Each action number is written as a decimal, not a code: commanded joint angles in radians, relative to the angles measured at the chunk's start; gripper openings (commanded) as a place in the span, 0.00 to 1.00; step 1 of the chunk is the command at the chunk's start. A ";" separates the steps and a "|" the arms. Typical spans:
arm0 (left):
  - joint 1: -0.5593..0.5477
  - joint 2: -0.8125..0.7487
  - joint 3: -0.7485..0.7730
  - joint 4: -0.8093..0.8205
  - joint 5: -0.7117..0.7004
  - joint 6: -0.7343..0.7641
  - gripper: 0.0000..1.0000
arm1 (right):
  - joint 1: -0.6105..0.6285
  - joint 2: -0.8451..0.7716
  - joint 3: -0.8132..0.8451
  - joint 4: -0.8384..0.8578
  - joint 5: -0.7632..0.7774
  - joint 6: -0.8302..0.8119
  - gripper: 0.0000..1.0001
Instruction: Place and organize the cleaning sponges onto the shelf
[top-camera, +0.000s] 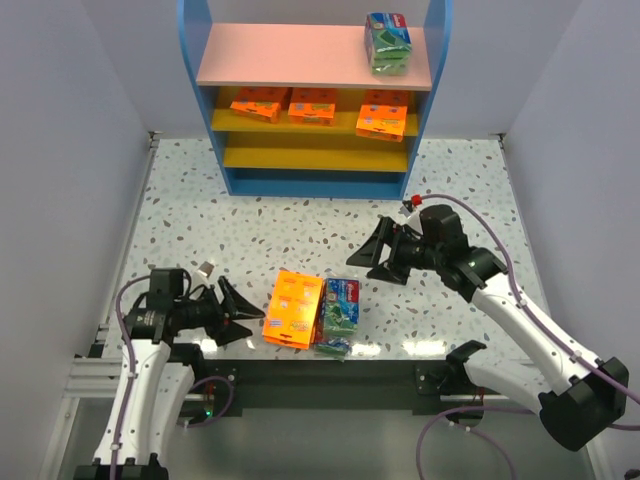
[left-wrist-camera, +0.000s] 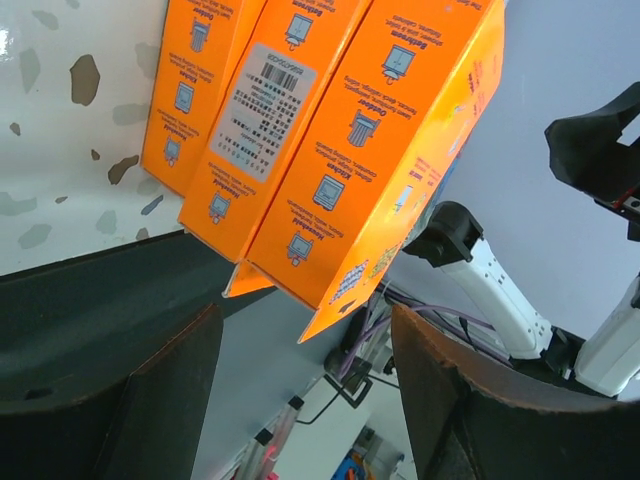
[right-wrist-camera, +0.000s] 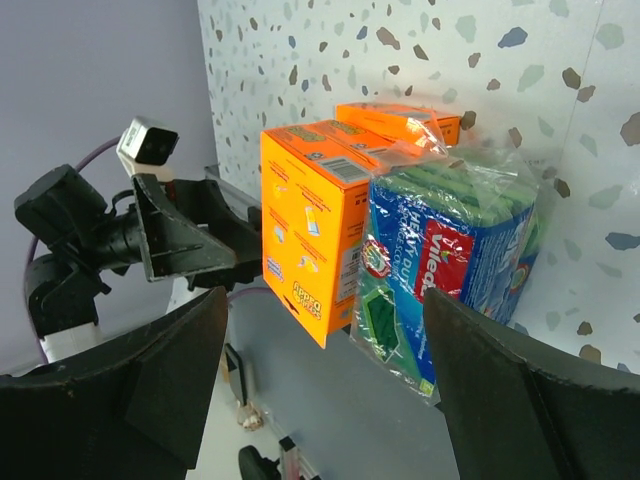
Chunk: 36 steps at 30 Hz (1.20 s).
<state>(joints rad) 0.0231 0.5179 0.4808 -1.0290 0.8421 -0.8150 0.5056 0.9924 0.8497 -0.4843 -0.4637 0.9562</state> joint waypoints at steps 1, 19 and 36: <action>-0.015 0.014 -0.022 0.058 0.037 0.025 0.73 | 0.002 -0.009 -0.014 0.044 -0.033 -0.004 0.83; -0.465 0.180 -0.004 0.480 -0.205 -0.320 0.65 | 0.004 -0.026 -0.008 0.049 -0.009 0.003 0.80; -0.465 0.165 0.025 0.661 -0.310 -0.386 0.00 | 0.002 -0.089 -0.005 0.016 -0.026 0.027 0.70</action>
<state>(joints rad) -0.4393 0.6823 0.4603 -0.4477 0.5934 -1.1908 0.5056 0.9234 0.8333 -0.4652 -0.4637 0.9699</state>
